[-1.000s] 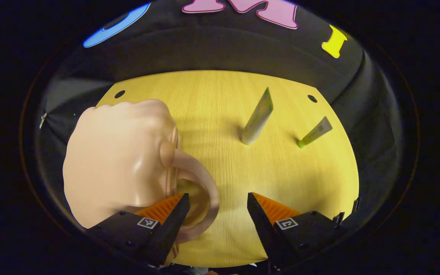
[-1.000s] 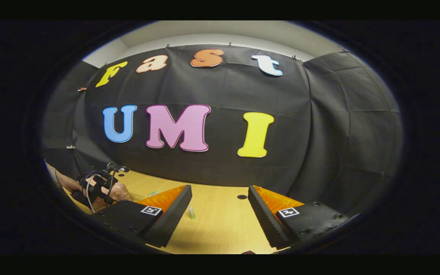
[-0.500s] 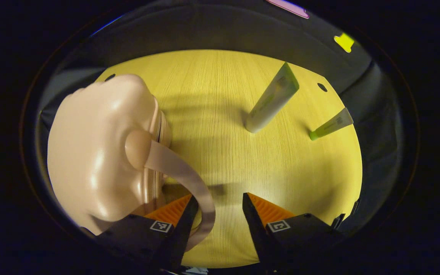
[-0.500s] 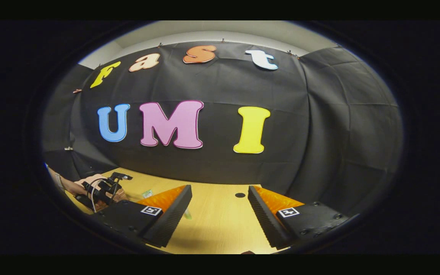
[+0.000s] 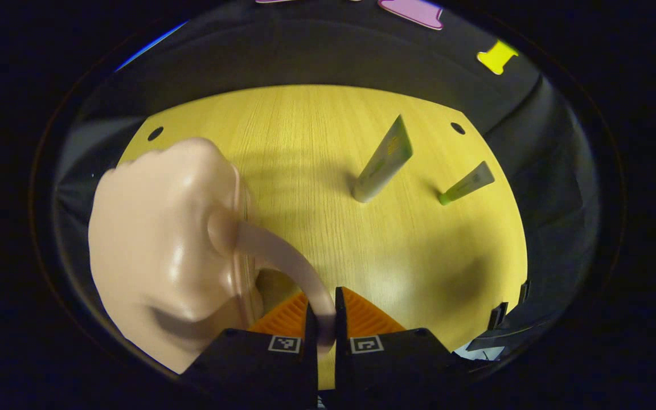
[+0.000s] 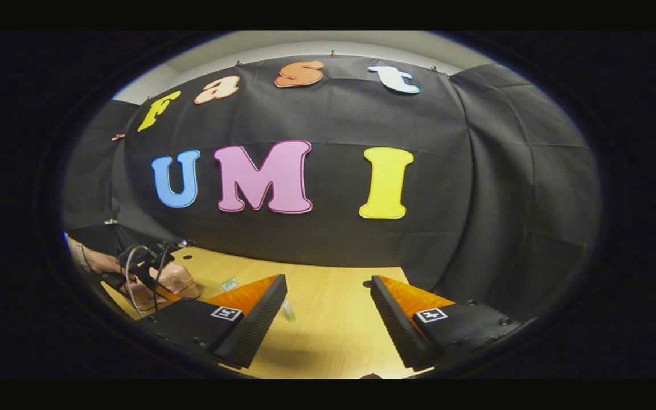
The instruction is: First open the suitcase, pack the skin care products into it, and then close the suitcase.
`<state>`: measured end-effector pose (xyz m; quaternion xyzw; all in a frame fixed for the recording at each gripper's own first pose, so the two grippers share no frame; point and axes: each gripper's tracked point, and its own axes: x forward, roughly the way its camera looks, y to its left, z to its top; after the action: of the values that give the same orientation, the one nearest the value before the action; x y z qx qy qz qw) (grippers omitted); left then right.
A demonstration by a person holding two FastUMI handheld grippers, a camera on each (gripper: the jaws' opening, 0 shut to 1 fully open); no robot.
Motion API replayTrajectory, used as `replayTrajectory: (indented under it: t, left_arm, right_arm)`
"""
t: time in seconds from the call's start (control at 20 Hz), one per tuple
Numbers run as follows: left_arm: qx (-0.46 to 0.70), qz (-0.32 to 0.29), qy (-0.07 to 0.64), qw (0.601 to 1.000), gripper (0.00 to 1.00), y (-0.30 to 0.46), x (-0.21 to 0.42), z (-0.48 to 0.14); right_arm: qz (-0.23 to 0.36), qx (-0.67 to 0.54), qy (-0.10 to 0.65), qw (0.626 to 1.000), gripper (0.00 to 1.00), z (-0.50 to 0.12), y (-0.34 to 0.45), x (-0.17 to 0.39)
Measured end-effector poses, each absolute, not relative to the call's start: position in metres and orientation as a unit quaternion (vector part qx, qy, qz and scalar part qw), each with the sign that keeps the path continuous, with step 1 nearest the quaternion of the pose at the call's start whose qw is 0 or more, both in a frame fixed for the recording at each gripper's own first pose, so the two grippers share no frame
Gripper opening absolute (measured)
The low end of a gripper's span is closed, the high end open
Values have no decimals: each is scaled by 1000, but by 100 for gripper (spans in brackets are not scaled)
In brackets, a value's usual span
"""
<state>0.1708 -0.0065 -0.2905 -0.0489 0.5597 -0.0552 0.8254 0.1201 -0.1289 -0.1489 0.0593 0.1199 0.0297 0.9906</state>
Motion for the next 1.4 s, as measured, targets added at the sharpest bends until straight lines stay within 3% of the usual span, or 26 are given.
replayTrajectory:
  t: [0.45,0.75,1.05,1.4]
  left_arm:
    - [-169,-86,473,861,15,98,160,-137]
    - [-135,-14,419,898,14,277,141,-86]
    - [-76,98,430,894,11,453,140,-132]
    - [-138,176,493,841,11,573,130,-270]
  right_arm:
    - [21,55,94,994,94,-108,-63,113]
    - [47,67,79,993,94,-77,26,125]
    - [67,46,86,993,94,-65,90,131]
    - [59,25,132,989,94,-80,129,124]
